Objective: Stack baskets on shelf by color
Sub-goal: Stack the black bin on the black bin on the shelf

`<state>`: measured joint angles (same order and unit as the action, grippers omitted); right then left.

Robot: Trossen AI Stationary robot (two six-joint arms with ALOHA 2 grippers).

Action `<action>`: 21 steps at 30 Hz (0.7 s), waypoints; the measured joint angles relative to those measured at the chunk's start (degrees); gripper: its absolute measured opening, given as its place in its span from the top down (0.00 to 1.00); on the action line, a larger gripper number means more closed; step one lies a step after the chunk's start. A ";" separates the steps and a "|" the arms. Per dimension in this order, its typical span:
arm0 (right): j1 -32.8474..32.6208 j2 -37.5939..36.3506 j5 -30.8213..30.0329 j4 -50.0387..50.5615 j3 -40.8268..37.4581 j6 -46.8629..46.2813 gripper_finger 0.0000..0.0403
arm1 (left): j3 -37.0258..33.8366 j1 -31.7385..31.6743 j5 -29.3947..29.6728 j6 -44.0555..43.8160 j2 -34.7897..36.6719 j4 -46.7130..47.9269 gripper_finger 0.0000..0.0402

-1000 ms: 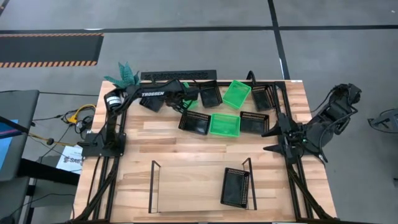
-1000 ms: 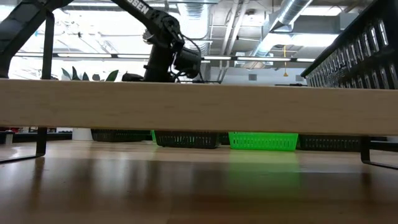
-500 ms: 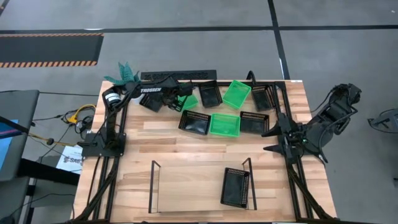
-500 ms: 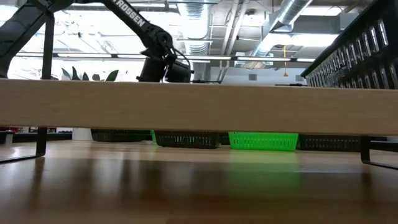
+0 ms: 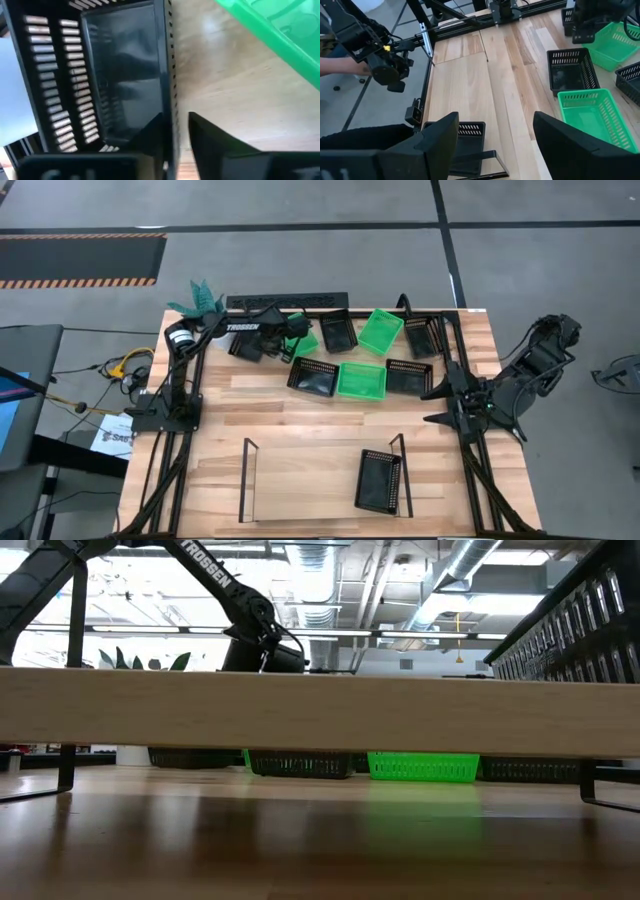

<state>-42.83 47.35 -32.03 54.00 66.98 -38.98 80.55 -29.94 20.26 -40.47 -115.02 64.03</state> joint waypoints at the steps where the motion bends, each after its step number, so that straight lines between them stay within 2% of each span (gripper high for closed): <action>1: 0.00 0.00 0.00 0.00 0.00 0.00 0.30 | 0.00 0.10 0.09 -0.40 0.00 0.02 0.92; 3: 0.00 0.00 0.00 0.00 0.00 0.00 0.30 | 0.00 0.44 0.49 -1.57 -0.01 0.14 0.98; 10: 0.00 0.00 0.00 -0.02 0.00 0.00 0.30 | 2.26 2.79 1.47 -5.91 0.00 5.82 1.00; 15: 0.00 0.00 0.02 -0.01 0.00 -0.44 0.30 | 7.34 6.09 1.57 -8.62 0.07 12.46 1.00; 21: -1.46 0.37 0.23 7.25 -1.03 -12.93 0.30 | 16.27 12.49 0.85 -11.78 0.17 18.32 1.00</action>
<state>-44.29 47.72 -31.80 61.25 65.95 -51.91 96.82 -17.45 21.10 -52.25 -114.85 82.35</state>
